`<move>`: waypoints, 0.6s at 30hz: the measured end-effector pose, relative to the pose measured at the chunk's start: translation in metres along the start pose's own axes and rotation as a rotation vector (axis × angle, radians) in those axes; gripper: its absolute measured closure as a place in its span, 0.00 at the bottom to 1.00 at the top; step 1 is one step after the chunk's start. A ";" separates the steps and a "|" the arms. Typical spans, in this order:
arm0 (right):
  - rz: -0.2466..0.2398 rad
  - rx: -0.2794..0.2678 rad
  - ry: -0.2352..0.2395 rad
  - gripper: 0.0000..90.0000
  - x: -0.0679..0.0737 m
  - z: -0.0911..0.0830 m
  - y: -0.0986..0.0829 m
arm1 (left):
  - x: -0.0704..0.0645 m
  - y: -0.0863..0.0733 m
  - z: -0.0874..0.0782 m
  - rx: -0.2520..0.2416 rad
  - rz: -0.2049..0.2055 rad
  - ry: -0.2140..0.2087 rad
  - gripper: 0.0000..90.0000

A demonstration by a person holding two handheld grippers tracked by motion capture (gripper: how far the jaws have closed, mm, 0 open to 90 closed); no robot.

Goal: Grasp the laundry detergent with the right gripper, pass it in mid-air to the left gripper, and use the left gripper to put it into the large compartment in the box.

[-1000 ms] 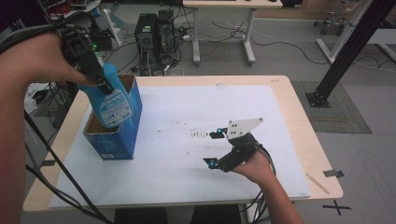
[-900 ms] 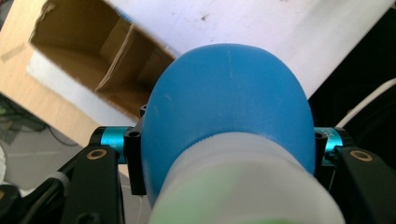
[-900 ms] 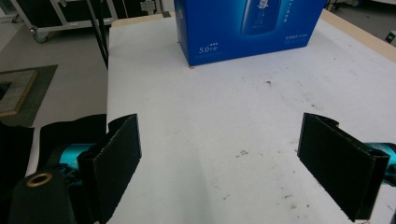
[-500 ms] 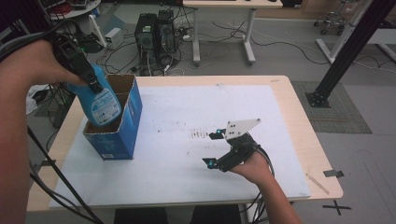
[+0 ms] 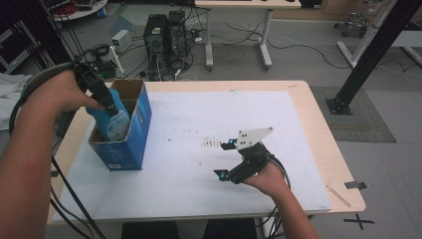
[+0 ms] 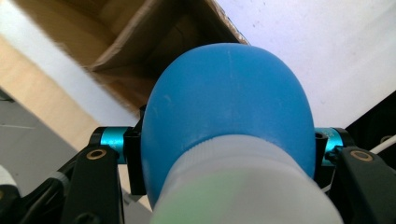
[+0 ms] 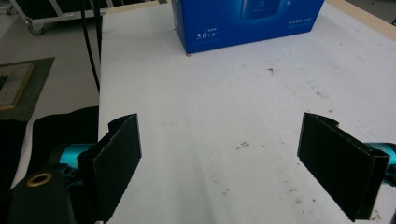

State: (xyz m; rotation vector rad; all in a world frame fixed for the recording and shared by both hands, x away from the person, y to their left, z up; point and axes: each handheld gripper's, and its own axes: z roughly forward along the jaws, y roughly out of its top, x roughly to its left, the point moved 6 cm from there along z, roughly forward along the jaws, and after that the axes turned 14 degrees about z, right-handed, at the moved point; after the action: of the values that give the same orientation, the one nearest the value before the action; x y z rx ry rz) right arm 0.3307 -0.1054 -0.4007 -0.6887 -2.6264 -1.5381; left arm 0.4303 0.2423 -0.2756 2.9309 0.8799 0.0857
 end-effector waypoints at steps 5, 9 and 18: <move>-0.006 0.003 0.000 0.14 0.001 0.000 -0.001 | 0.000 0.000 0.019 0.017 0.042 -0.008 0.43; 0.002 0.000 -0.001 0.14 0.001 0.000 -0.002 | 0.001 0.000 0.037 0.024 0.050 -0.012 0.43; 0.005 0.020 -0.008 0.14 -0.002 0.000 -0.006 | 0.005 -0.002 0.064 0.043 0.086 -0.020 0.43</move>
State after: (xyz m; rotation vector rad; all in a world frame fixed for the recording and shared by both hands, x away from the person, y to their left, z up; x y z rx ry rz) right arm 0.3300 -0.1087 -0.4066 -0.7009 -2.6399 -1.5083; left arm 0.4385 0.2426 -0.3392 3.0035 0.7616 0.0427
